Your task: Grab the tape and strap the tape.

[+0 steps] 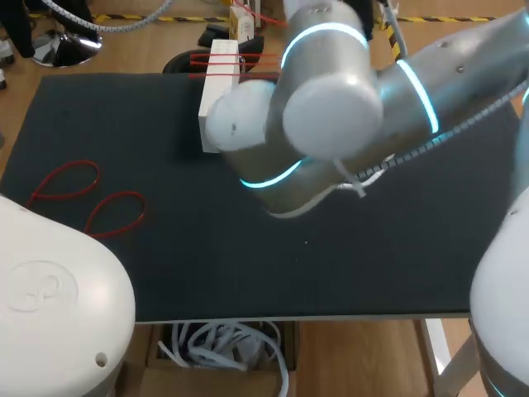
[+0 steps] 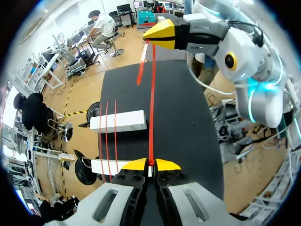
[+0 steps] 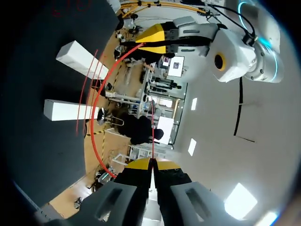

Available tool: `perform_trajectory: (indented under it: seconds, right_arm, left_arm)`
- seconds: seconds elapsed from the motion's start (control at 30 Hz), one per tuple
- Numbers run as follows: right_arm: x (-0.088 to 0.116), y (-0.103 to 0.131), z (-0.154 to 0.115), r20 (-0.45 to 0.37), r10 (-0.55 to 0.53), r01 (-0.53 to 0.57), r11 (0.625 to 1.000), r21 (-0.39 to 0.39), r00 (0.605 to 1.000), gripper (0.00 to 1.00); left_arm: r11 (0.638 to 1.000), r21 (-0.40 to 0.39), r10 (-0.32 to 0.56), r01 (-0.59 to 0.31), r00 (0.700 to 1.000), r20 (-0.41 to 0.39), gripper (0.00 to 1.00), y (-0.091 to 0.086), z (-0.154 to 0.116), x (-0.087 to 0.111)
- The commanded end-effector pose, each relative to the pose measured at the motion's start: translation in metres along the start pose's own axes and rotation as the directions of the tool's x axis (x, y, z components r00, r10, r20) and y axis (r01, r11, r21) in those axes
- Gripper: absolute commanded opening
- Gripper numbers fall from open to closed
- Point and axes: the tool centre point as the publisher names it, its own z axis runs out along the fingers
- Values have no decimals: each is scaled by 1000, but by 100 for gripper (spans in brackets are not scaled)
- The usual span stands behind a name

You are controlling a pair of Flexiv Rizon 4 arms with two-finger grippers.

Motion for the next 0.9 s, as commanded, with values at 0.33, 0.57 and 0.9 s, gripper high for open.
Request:
perform_trajectory:
  seconds: [0.33,0.57,0.9]
  right_arm:
    - [-2,21,-6,141,32,-38,998,41,990,0]
    - [-3,35,-8,130,29,-29,1000,0,991,0]
    - [4,57,-11,106,1,4,999,-51,994,0]
  left_arm:
    - [1000,-3,-1,1,1000,-1,0,0,-1,1]
    - [1000,-3,-1,1,1000,-1,0,0,-1,1]
    - [1000,-3,-1,1,1000,-1,0,0,-1,1]
